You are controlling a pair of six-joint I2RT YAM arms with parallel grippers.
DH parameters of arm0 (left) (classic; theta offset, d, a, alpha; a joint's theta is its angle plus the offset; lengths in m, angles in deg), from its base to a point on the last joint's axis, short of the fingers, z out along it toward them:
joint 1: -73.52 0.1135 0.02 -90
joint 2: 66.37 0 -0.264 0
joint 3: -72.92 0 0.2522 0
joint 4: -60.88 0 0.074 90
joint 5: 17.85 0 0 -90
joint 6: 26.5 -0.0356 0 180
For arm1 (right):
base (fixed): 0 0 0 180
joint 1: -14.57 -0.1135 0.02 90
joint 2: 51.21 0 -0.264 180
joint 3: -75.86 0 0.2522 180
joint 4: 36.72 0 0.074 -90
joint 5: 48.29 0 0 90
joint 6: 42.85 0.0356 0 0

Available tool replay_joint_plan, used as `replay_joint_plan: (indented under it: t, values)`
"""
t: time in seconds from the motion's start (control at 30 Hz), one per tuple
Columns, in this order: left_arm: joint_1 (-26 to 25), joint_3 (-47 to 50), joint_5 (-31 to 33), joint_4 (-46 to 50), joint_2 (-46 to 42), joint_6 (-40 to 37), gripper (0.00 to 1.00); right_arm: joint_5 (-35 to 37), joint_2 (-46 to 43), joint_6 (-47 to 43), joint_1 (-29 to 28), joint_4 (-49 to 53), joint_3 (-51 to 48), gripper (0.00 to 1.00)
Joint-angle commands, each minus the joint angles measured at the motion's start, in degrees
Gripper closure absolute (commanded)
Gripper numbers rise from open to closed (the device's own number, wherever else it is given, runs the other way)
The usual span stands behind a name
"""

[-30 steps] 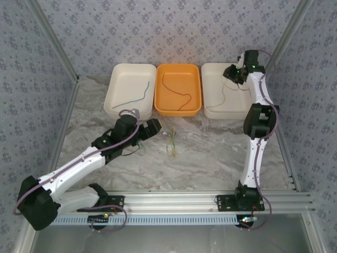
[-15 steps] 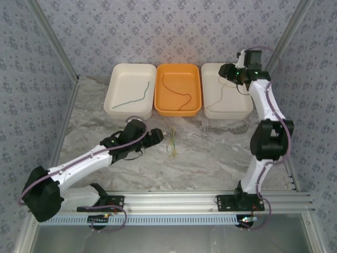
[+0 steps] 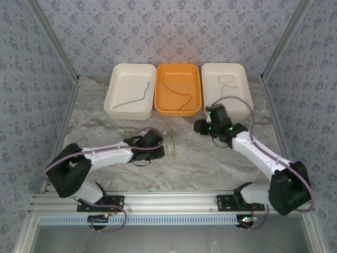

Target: Untangle the cables

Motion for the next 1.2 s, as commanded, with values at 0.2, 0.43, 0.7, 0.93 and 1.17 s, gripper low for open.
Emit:
replay_joint_plan:
  t: [0.2,0.43,0.7,0.93,1.17]
  values:
    - [-0.23,-0.68,2.11,-3.66,3.09,2.58,0.58,4.53,13.05,9.45,-15.93,-6.41,0.93,0.63]
    - [-0.15,1.38,4.68,-1.57,-2.61,2.33,0.58,4.41,20.65,11.71,-18.33,-10.34,1.20,0.67]
    - [-0.06,2.33,5.16,-0.14,-6.41,1.94,0.58,5.40,23.87,12.49,-19.20,-11.12,2.38,0.73]
    - [-0.06,3.28,4.69,-0.73,-7.55,2.72,0.58,5.97,24.72,12.19,-19.53,-11.20,2.52,0.94]
    - [1.10,3.37,0.16,-5.01,-10.00,-0.82,0.49,9.29,15.94,3.92,-20.10,-9.69,0.55,1.00]
